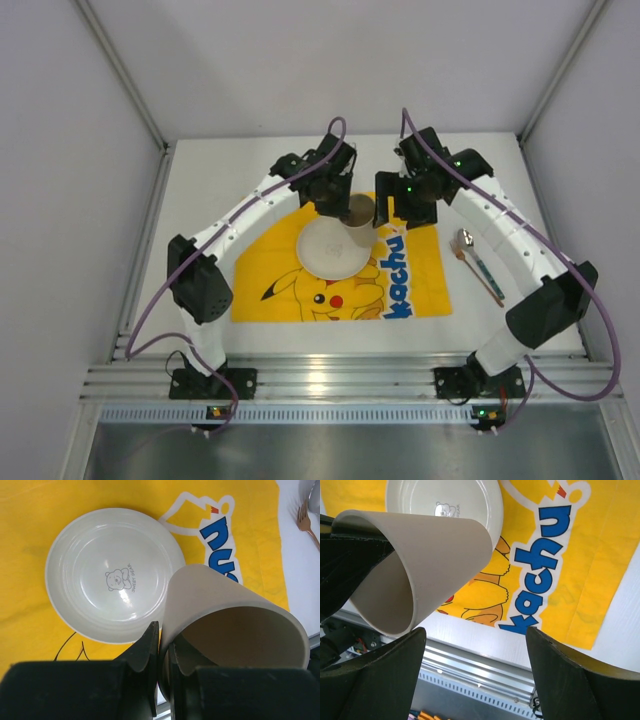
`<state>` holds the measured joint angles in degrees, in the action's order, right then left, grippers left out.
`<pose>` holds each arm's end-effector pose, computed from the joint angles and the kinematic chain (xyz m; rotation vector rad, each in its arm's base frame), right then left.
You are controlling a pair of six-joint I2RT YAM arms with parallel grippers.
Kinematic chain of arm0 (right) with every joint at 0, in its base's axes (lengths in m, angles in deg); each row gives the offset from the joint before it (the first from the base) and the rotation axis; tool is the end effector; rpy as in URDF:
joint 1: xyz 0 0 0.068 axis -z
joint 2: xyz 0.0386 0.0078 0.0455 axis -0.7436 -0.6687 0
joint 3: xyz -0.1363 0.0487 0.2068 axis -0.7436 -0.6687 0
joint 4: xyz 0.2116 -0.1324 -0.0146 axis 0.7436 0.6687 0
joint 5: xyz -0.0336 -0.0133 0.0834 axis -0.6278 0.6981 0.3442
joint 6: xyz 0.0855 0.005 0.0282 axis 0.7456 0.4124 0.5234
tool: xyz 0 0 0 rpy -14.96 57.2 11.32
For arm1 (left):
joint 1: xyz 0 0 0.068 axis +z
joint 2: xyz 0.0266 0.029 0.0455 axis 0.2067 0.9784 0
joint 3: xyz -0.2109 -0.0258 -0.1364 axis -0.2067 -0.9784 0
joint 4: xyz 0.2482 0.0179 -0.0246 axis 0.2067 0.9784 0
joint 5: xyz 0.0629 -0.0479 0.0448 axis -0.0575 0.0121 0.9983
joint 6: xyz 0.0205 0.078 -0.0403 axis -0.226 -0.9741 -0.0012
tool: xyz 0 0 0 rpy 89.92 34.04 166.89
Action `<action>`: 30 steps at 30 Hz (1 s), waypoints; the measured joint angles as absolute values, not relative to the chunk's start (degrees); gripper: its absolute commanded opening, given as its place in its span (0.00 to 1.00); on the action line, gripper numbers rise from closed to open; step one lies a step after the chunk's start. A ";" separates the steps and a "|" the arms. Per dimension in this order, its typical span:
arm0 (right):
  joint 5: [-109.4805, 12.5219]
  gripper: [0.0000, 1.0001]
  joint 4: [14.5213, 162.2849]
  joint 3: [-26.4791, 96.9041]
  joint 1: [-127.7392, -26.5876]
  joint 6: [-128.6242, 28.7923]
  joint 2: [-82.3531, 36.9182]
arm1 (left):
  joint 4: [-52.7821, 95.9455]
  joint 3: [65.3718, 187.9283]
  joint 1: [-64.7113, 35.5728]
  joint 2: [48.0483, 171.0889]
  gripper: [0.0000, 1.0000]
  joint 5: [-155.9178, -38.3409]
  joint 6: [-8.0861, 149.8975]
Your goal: Set the dinner table for one person
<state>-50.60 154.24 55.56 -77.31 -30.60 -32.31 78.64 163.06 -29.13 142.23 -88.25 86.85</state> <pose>0.2784 0.1651 0.3027 -0.1078 2.7038 0.4394 0.3154 -0.2736 0.2808 0.3004 2.5682 -0.4557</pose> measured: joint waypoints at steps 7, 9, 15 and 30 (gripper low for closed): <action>-49.25 0.80 153.70 55.91 -77.34 -30.03 -32.24 | 78.62 160.72 -29.32 140.81 0.00 -87.22 87.53; -48.63 0.80 153.08 56.02 -77.34 -29.29 -31.81 | 78.62 159.62 -29.35 140.20 0.00 -87.02 87.73; -46.23 0.79 146.11 55.54 -77.45 -26.82 -30.43 | 78.60 158.77 -30.85 139.35 0.00 -88.35 87.95; -49.68 0.00 145.48 51.80 -79.46 -28.09 -31.96 | 80.37 159.49 -31.60 138.91 0.48 -87.76 87.64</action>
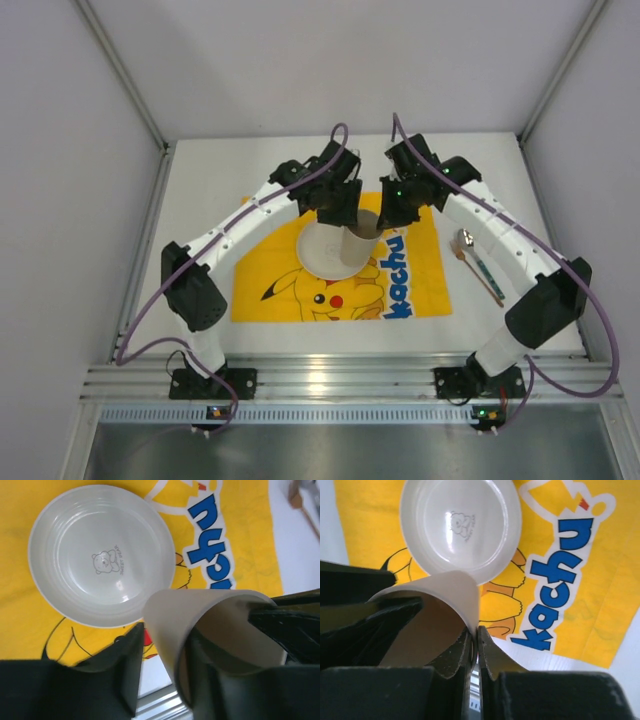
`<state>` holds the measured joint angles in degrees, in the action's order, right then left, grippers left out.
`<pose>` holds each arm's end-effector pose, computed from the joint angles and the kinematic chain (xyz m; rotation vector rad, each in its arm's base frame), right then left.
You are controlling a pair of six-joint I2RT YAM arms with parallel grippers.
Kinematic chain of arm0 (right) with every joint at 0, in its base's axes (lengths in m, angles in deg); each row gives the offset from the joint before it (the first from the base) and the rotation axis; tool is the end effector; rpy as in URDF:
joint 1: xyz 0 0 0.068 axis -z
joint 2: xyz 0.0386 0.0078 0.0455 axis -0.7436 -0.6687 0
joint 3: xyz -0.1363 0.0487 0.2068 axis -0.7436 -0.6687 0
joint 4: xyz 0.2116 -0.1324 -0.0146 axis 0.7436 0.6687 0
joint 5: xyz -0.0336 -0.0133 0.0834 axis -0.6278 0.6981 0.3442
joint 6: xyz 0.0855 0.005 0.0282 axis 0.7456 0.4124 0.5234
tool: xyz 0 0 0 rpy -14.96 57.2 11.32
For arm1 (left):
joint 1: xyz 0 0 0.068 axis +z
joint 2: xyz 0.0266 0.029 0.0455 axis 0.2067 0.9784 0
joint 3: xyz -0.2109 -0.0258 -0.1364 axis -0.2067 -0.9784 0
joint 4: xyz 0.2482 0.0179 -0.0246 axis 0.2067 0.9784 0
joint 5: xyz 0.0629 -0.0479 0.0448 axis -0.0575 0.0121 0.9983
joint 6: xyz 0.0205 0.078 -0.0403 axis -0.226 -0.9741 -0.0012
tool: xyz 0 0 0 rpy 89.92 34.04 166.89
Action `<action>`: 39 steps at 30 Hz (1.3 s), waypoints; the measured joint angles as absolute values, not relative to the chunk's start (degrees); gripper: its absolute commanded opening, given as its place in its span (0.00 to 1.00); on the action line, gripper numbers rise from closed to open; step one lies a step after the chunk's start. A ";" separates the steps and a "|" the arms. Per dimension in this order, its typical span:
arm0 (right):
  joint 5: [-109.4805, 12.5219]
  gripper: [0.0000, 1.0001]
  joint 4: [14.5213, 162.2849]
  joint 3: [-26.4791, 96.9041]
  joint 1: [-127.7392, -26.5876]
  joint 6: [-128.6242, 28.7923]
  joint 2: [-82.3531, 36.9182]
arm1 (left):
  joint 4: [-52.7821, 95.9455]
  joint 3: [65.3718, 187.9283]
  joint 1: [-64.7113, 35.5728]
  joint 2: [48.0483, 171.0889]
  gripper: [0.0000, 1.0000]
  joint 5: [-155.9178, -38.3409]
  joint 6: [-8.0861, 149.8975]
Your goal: Set the dinner table for one person
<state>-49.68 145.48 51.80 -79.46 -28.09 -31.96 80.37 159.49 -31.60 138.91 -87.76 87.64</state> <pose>0.2843 0.1844 0.2967 -0.1094 2.6269 0.5332 0.2910 -0.2743 0.2808 0.3395 2.5989 -0.4435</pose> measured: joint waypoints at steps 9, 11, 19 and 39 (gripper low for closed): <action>-58.89 0.00 150.48 54.65 -77.29 -29.51 -35.61 | 79.91 161.39 -31.40 136.55 0.98 -80.29 90.96; -60.09 0.00 150.96 56.02 -75.50 -30.01 -36.62 | 79.93 161.33 -31.27 135.00 0.98 -77.86 91.05; -64.81 0.00 149.43 59.85 -67.78 -31.28 -42.19 | 80.28 156.96 -30.35 124.07 0.98 -72.16 91.38; -71.67 0.01 126.75 45.86 -65.95 -28.35 -44.88 | 83.41 144.24 -30.11 114.80 0.98 -71.48 93.85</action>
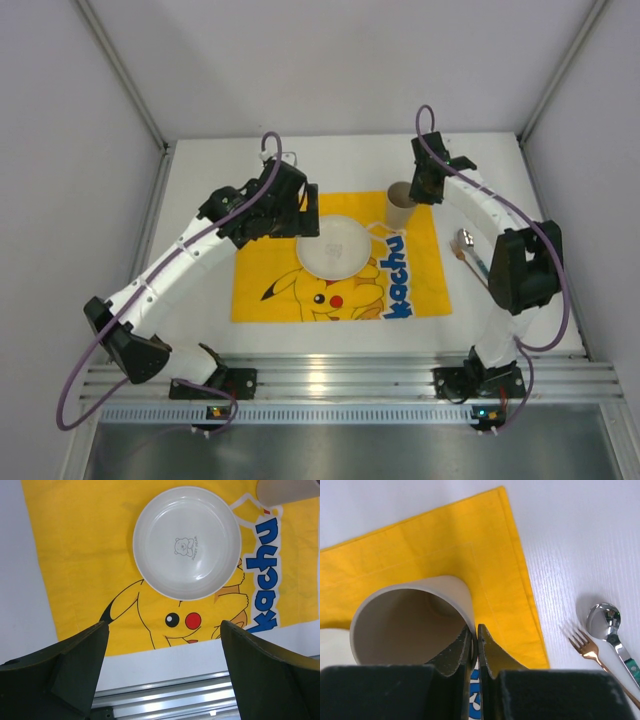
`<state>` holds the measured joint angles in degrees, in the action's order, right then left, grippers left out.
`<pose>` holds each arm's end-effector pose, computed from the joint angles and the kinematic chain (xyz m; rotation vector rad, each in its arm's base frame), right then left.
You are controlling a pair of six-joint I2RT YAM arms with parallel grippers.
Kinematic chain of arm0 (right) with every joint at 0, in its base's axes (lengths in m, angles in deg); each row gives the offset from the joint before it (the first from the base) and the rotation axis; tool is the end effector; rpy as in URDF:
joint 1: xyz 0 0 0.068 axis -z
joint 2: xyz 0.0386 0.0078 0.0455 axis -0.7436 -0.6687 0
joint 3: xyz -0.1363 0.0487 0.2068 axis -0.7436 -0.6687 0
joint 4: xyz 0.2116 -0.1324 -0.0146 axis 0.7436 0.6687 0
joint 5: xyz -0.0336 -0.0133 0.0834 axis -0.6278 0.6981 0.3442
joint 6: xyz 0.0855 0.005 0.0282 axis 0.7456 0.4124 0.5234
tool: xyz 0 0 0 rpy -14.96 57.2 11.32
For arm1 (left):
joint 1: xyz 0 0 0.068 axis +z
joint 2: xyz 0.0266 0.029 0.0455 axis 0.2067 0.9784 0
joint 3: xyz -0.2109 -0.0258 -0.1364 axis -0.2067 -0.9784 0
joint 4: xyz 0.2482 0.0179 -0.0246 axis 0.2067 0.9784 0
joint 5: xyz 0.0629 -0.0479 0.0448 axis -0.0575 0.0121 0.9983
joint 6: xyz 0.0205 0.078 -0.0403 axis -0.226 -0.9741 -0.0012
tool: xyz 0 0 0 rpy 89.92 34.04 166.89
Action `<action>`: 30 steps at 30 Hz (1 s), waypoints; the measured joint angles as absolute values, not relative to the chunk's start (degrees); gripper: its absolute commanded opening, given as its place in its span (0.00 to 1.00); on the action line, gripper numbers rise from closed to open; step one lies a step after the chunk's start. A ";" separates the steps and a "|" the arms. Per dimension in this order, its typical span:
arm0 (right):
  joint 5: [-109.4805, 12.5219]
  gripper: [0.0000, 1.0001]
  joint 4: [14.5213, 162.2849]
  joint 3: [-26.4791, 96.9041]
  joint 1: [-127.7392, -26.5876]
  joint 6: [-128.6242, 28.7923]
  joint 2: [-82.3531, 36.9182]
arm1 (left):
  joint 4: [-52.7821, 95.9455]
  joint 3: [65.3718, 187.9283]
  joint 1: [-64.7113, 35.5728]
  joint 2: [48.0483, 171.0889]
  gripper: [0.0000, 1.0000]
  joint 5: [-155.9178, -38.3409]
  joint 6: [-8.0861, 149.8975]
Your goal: Set the dinner table for one person
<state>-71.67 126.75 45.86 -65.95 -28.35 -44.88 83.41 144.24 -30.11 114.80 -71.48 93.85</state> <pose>0.3880 0.1029 0.2139 0.3312 2.4724 -0.0124 0.2365 -0.1808 0.3328 0.0264 2.4144 -0.2455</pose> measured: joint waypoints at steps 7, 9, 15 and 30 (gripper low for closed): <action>-71.28 0.97 126.51 45.33 -66.04 -28.07 -44.86 | 83.06 142.79 -30.11 114.67 0.98 -72.22 93.37; -71.43 1.00 127.36 45.68 -66.04 -28.41 -44.75 | 82.47 142.38 -30.11 114.69 0.98 -72.75 93.15; -72.59 1.00 130.42 45.55 -64.92 -29.64 -40.42 | 79.65 140.59 -30.09 115.04 0.98 -73.51 92.56; -61.77 0.95 129.98 15.83 -32.79 -27.15 -25.95 | 68.20 124.61 -30.09 114.02 0.98 -79.17 93.22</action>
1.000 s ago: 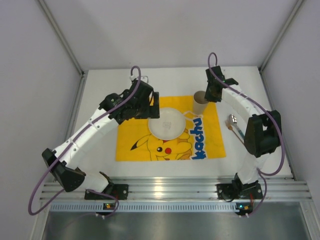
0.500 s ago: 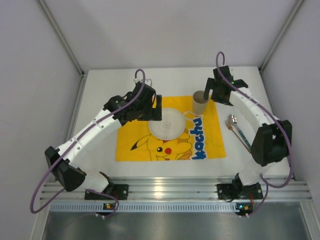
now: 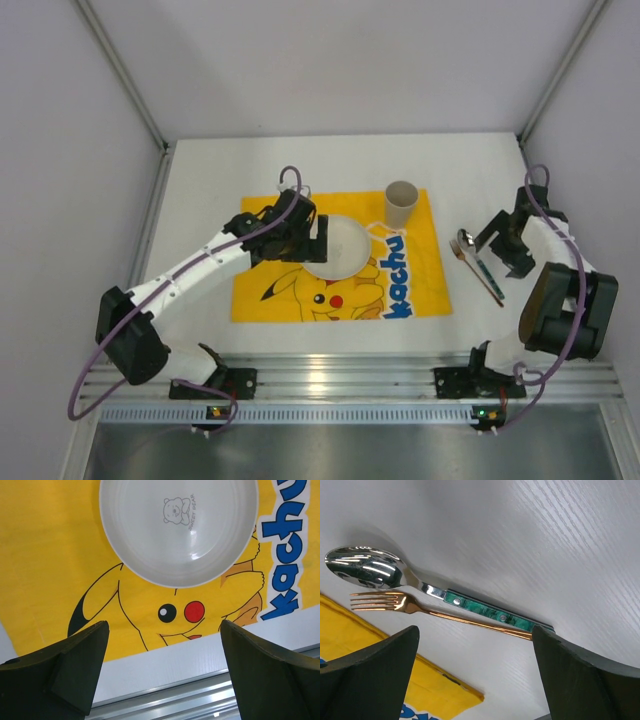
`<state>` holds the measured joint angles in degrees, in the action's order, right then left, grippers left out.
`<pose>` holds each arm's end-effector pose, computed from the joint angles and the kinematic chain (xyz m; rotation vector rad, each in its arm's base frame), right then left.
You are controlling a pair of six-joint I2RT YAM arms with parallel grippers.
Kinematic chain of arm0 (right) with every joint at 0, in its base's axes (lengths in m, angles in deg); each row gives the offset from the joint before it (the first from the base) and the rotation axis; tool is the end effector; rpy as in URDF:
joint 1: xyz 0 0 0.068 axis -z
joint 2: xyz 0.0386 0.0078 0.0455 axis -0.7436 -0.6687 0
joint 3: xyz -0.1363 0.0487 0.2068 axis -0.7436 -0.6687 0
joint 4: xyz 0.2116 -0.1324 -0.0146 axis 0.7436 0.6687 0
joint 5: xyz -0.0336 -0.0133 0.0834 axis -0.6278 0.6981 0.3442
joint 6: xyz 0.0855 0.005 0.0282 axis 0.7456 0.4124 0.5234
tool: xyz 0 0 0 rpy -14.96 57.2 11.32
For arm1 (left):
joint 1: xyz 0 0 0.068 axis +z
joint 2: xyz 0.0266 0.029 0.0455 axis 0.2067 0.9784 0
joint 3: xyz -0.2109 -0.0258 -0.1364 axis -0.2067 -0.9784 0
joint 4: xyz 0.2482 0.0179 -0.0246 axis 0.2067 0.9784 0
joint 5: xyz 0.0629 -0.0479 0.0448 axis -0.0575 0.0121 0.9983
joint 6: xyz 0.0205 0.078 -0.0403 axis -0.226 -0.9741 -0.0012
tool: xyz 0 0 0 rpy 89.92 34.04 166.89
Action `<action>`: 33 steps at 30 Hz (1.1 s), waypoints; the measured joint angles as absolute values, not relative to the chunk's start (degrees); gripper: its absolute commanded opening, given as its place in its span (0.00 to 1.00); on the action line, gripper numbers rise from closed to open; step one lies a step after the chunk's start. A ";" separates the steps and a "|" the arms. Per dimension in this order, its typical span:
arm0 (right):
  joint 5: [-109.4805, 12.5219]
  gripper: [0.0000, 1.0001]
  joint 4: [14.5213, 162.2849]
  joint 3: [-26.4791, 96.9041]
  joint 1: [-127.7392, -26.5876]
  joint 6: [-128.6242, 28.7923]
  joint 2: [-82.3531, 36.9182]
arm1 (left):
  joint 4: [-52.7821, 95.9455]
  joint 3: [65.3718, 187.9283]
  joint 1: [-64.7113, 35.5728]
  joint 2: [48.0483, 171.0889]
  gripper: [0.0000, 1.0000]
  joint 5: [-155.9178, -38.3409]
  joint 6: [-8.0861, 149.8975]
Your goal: Set the dinner table for one person
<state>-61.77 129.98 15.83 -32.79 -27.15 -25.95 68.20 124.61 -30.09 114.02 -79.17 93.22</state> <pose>0.2698 -0.0816 0.1536 1.0845 2.5667 -0.0757 0.2368 -0.1951 0.2480 0.1103 2.5275 -0.3327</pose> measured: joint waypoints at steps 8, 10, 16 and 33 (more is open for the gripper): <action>-60.02 0.89 125.98 20.09 -32.03 -28.72 -33.14 | 64.98 122.51 -30.09 114.06 0.98 -81.45 93.74; -59.58 0.88 124.95 20.07 -32.05 -29.35 -34.28 | 64.37 122.55 -30.09 114.28 0.98 -81.60 93.72; -57.99 0.87 121.02 17.93 -33.10 -31.58 -35.57 | 64.28 122.69 -30.05 115.31 0.98 -81.67 93.74; -60.11 0.61 118.27 13.84 -39.20 -34.23 -35.06 | 64.44 123.93 -30.05 117.45 0.95 -82.80 94.70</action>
<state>-60.11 118.27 13.84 -39.20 -34.23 -35.06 64.44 123.93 -30.05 117.45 -82.80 94.70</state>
